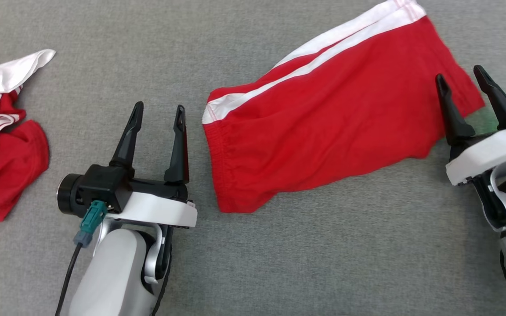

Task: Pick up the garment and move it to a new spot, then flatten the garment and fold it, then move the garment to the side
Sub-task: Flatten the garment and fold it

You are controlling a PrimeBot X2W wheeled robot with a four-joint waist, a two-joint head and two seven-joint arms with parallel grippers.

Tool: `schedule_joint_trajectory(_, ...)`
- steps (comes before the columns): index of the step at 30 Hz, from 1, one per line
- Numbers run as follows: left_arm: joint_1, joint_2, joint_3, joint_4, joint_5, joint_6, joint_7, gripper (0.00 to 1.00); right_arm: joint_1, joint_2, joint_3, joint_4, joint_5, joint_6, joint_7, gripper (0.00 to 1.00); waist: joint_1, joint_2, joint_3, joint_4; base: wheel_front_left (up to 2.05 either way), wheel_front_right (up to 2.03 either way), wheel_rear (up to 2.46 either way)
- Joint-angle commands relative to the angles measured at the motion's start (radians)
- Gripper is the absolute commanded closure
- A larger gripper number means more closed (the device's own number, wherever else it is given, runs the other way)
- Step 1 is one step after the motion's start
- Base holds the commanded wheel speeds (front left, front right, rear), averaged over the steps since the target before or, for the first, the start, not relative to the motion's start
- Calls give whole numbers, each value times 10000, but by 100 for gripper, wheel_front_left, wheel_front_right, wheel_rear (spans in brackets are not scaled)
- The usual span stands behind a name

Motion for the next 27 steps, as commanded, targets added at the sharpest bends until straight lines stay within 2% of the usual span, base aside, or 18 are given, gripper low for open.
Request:
schedule_joint_trajectory(1,-154,13,-73,-32,-95,52,-2,0,-185,-89,97,266,110,1,42,0,0,0,219,247,0,0,0)
schedule_joint_trajectory(7,-232,13,-288,-37,-312,252,-2,0,-544,35,765,1543,788,1,588,0,0,0,181,278,0,0,0)
schedule_joint_trajectory(9,-201,13,-273,-25,-305,298,-2,0,-603,28,966,1683,1069,2,791,29,0,0,124,221,0,0,0)
schedule_joint_trajectory(10,-201,12,-258,-20,-273,295,-2,0,-599,6,1067,1743,1197,2,894,72,0,0,95,184,0,0,0)
schedule_joint_trajectory(11,-199,14,-235,-24,-230,299,-2,0,-607,-21,1153,1744,1270,2,903,100,0,0,65,135,0,0,0)
schedule_joint_trajectory(15,-140,12,-151,-7,-129,265,-2,0,-534,-48,1348,1664,1549,1,799,100,0,0,-81,-45,0,0,0)
schedule_joint_trajectory(19,32,13,3,69,-60,203,-2,0,-113,83,1354,1487,1824,1,244,100,0,0,-372,-353,0,0,0)
schedule_joint_trajectory(27,564,21,300,270,157,17,-2,0,1929,715,777,1197,2268,-1,-804,100,0,0,-1179,-1068,0,0,0)
